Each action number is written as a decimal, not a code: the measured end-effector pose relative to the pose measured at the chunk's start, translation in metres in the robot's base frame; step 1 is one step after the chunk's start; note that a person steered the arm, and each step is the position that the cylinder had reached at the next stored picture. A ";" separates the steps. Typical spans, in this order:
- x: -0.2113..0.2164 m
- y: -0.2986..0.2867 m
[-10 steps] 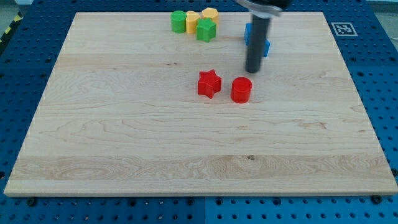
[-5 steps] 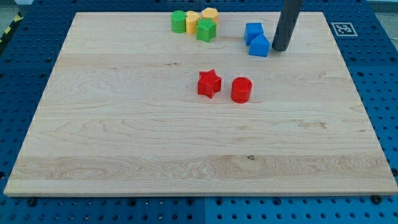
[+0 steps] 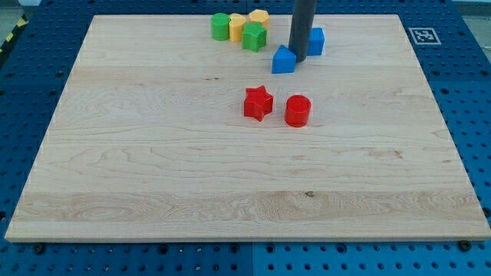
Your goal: Slide the blue cube right to the green star
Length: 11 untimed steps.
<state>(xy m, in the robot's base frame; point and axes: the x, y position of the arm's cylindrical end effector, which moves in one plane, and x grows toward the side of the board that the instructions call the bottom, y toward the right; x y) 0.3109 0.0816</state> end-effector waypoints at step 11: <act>-0.024 -0.014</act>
<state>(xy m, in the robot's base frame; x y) 0.2871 0.0677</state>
